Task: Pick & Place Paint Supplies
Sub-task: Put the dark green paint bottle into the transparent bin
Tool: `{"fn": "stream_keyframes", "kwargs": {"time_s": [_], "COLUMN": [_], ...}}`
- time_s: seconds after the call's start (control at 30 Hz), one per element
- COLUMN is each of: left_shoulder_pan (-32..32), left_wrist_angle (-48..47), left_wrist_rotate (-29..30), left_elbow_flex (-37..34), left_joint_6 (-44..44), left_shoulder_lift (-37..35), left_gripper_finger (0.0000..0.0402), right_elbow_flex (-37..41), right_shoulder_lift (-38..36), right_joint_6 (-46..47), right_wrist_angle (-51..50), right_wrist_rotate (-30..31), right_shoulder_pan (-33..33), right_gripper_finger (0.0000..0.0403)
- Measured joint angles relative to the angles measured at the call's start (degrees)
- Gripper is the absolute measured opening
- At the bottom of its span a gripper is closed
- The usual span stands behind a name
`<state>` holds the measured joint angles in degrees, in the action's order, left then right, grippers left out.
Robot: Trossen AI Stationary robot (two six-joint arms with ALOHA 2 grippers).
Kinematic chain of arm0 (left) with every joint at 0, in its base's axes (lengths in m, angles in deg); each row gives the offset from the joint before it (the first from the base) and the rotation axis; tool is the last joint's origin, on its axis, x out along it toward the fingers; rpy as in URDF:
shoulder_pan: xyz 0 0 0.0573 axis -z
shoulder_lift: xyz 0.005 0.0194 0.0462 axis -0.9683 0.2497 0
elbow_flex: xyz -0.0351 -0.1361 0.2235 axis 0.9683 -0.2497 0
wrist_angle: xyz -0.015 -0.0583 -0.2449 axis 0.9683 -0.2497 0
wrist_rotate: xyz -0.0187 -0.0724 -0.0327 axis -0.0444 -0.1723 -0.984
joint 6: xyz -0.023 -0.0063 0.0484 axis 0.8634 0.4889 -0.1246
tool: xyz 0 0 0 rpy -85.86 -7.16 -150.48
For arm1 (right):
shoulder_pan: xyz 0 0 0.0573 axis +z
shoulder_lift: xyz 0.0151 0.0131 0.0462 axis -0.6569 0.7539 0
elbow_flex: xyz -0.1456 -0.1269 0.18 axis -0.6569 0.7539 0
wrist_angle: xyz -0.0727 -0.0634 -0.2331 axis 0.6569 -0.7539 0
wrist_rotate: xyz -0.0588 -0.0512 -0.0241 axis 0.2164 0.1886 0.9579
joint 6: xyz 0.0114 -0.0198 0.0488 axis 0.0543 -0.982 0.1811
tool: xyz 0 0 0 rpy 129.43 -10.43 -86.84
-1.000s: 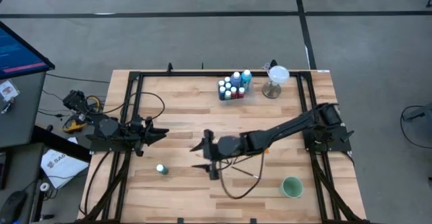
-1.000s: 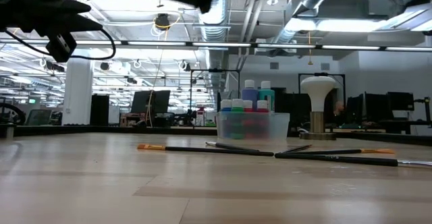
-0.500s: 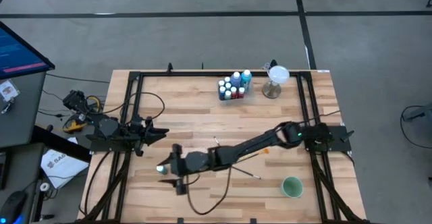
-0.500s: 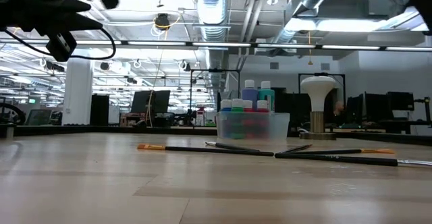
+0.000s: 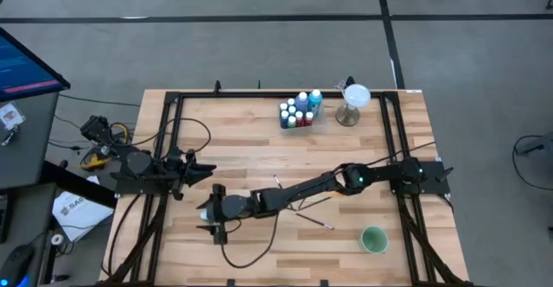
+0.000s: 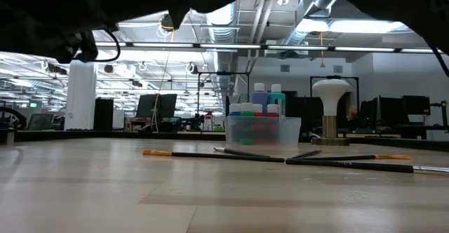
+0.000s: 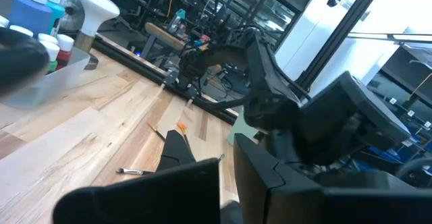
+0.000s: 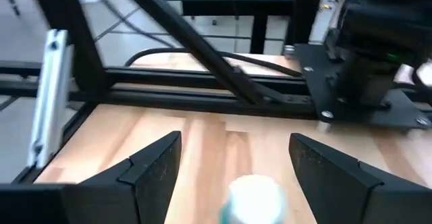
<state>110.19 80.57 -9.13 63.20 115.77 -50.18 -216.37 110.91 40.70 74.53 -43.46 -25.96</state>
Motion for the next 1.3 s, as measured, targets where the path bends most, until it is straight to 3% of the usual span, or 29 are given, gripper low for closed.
{"fn": "stream_keyframes", "kwargs": {"time_s": [0.8, 1.03, 1.23, 1.3], "left_shoulder_pan": [-0.01, -0.01, 0.0, 0.0], "left_wrist_angle": [0.37, 0.35, 0.35, 0.35], "left_wrist_rotate": [0.0, 0.0, 0.0, 0.0], "left_elbow_flex": [0.0, 0.0, 0.0, 0.0], "left_joint_6": [0.0, 0.0, 0.0, 0.0], "left_shoulder_lift": [0.0, 0.0, 0.02, 0.0], "left_gripper_finger": [0.0002, 0.0002, 0.0002, 0.0002], "right_elbow_flex": [-0.02, -0.02, -0.02, -0.02], "right_shoulder_lift": [0.02, 0.02, 0.02, 0.02], "right_joint_6": [3.85, 4.88, 6.66, 7.38], "right_wrist_angle": [-8.93, -8.89, -8.79, -8.8], "right_wrist_rotate": [0.07, -0.04, -2.17, -4.14], "right_shoulder_pan": [-0.91, -1.04, -1.05, -1.11], "right_gripper_finger": [0.0258, 0.0207, 0.0108, 0.0096]}}
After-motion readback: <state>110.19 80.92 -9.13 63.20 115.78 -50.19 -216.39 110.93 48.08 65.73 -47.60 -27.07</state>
